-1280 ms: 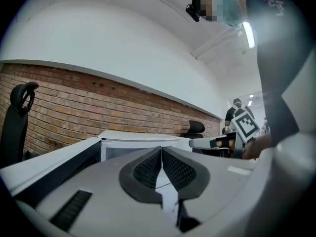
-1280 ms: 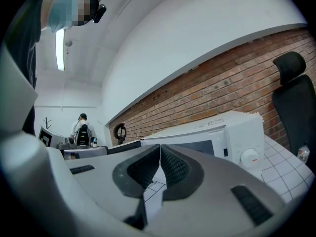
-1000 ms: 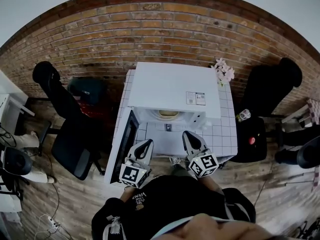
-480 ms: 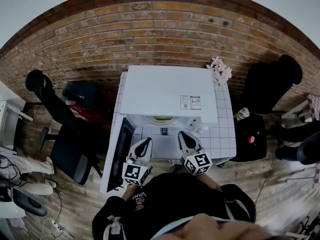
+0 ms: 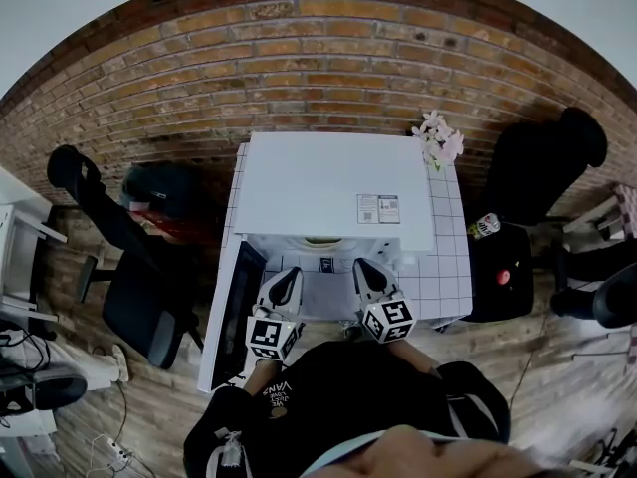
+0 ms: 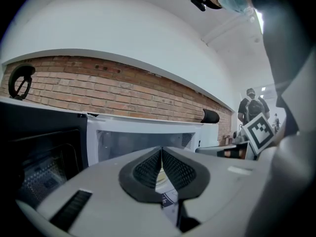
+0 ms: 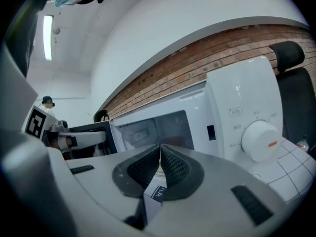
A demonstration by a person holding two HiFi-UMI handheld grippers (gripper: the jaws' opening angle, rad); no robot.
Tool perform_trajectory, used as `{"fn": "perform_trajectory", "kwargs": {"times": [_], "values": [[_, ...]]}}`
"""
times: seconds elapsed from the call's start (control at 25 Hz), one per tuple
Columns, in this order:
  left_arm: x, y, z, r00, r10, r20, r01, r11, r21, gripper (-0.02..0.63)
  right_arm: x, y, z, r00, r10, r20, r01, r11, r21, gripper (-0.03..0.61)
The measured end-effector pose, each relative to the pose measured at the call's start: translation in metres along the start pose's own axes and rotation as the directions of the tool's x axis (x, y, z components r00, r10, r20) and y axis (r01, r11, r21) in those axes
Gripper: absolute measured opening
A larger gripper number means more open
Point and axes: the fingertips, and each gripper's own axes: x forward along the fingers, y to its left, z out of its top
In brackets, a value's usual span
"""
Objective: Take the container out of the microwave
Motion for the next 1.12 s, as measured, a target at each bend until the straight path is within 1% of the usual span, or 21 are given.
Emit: {"fn": "perform_trajectory", "kwargs": {"times": [0.16, 0.36, 0.44, 0.56, 0.64, 0.68, 0.72, 0.8, 0.84, 0.88, 0.92, 1.04, 1.12], "values": [[0.009, 0.005, 0.000, 1.000, 0.003, 0.008, -0.003, 1.000, 0.014, 0.015, 0.011, -0.004, -0.006, 1.000, -0.005, -0.006, 0.005, 1.000, -0.028, 0.006], [0.022, 0.010, -0.008, 1.000, -0.009, -0.010, 0.009, 1.000, 0.000, 0.015, 0.023, -0.007, -0.013, 0.999, -0.031, -0.027, 0.030, 0.999, -0.025, 0.006], [0.028, 0.012, -0.014, 0.999, -0.017, -0.029, 0.016, 1.000, -0.014, 0.015, 0.029, -0.009, -0.015, 0.999, -0.035, -0.031, 0.035, 0.999, -0.005, 0.006], [0.032, 0.014, -0.025, 0.996, -0.024, -0.086, 0.020, 0.998, -0.053, 0.015, 0.037, -0.011, -0.016, 0.999, -0.042, -0.035, 0.042, 0.999, 0.011, 0.006], [0.035, 0.016, -0.026, 0.997, -0.023, -0.080, 0.018, 0.998, -0.064, 0.018, 0.042, -0.011, -0.017, 0.998, -0.042, -0.038, 0.042, 0.999, 0.024, 0.008], [0.038, 0.018, -0.027, 0.997, -0.023, -0.075, 0.017, 0.997, -0.071, 0.023, 0.045, -0.011, -0.018, 0.998, -0.040, -0.040, 0.041, 0.999, 0.033, 0.008], [0.040, 0.019, -0.029, 0.997, -0.023, -0.071, 0.017, 0.997, -0.080, 0.042, 0.047, -0.011, -0.020, 0.998, -0.036, -0.044, 0.038, 0.998, 0.042, 0.008], [0.046, 0.023, -0.033, 0.997, -0.024, -0.075, 0.016, 0.995, -0.103, 0.097, 0.053, -0.009, -0.022, 0.998, -0.025, -0.051, 0.029, 0.998, 0.062, 0.013], [0.049, 0.024, -0.035, 0.996, -0.024, -0.082, 0.015, 0.993, -0.116, 0.111, 0.056, -0.009, -0.024, 0.998, -0.020, -0.057, 0.024, 0.997, 0.070, 0.045], [0.051, 0.025, -0.036, 0.996, -0.024, -0.089, 0.012, 0.991, -0.130, 0.125, 0.059, -0.008, -0.026, 0.998, -0.018, -0.065, 0.023, 0.997, 0.079, 0.103], [0.054, 0.025, -0.037, 0.995, -0.024, -0.096, 0.010, 0.990, -0.144, 0.134, 0.062, -0.008, -0.028, 0.997, -0.017, -0.074, 0.024, 0.996, 0.088, 0.124], [0.061, 0.028, -0.042, 0.993, -0.023, -0.114, 0.002, 0.984, -0.178, 0.161, 0.067, -0.010, -0.032, 0.996, -0.033, -0.083, 0.043, 0.991, 0.128, 0.154], [0.066, 0.033, -0.046, 0.992, -0.017, -0.122, -0.008, 0.979, -0.203, 0.189, 0.071, -0.012, -0.032, 0.996, -0.052, -0.066, 0.063, 0.983, 0.171, 0.201]]}}
